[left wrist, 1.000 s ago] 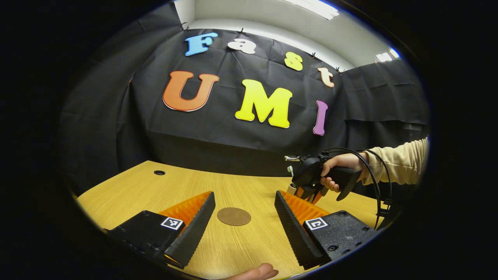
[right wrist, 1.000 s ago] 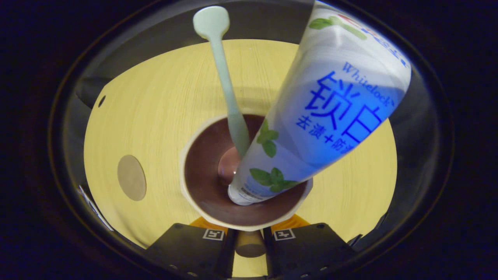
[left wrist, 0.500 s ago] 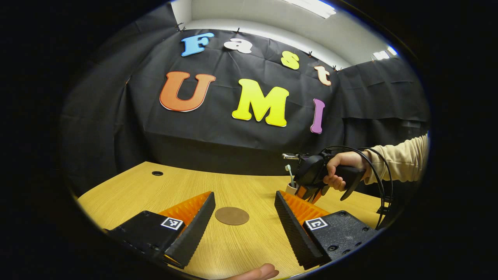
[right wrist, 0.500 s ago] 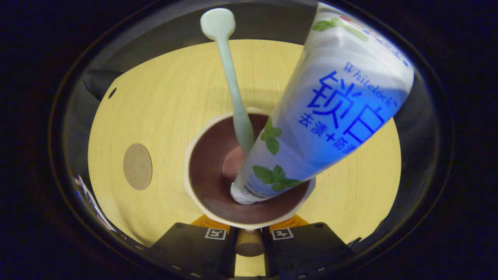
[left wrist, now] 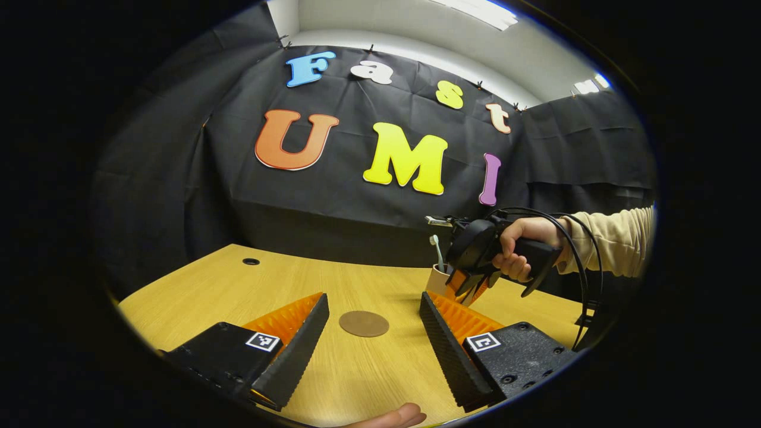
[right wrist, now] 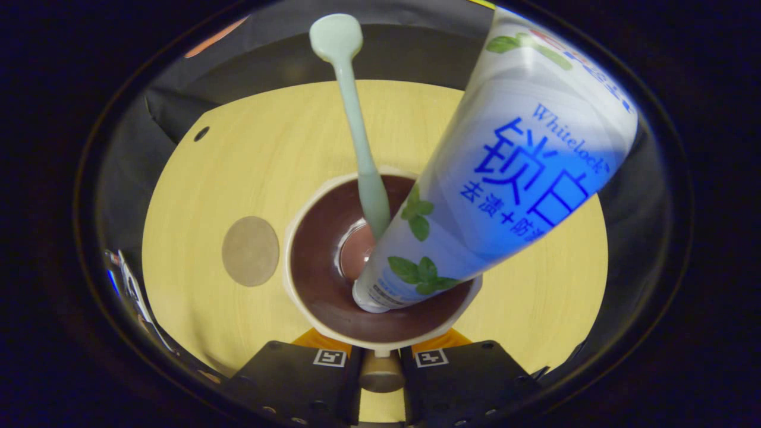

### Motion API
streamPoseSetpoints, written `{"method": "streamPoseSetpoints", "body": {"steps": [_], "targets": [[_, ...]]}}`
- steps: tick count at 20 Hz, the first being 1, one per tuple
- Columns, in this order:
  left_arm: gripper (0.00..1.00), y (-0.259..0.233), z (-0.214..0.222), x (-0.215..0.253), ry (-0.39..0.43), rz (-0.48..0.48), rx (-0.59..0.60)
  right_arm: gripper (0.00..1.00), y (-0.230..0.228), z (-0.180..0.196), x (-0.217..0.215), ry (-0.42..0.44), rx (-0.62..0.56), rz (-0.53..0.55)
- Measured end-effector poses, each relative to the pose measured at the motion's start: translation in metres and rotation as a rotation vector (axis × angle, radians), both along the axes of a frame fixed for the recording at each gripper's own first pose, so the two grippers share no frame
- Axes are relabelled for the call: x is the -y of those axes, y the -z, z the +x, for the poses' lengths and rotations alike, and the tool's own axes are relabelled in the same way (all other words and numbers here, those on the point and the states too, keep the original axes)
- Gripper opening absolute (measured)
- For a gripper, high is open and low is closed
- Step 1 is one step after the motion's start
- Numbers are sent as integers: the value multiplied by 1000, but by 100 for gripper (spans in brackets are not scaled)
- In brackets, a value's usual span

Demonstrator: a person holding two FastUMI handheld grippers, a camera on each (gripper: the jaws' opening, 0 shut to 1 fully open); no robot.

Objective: Put the toothbrush and toothpaste on the desktop into the cup, then pick up the cup and place it on the coaster on the desktop.

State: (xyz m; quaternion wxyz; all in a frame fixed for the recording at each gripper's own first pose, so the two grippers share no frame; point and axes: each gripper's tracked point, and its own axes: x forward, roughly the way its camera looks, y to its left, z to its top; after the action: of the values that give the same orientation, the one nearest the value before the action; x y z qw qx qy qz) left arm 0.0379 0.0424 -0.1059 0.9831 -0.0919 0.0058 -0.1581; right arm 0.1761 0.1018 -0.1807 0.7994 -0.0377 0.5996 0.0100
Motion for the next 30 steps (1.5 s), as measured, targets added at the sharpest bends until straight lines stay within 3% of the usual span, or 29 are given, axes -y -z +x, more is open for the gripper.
{"method": "streamPoseSetpoints", "body": {"steps": [7,14,20,26,30], "targets": [[97,8,-16,-39,-69,11,-9,27,4,-4,-88,-131,-3,13],[98,14,-23,-57,-115,-10,-17,26,24,1,-131,-195,-21,-1],[98,19,-22,-61,-135,-24,-33,27,26,1,-147,-222,-32,-12],[98,18,-26,-65,-168,-22,-39,26,28,-1,-147,-195,-31,1],[98,18,-28,-66,-183,1,-50,32,11,-6,-150,-207,24,23]]}}
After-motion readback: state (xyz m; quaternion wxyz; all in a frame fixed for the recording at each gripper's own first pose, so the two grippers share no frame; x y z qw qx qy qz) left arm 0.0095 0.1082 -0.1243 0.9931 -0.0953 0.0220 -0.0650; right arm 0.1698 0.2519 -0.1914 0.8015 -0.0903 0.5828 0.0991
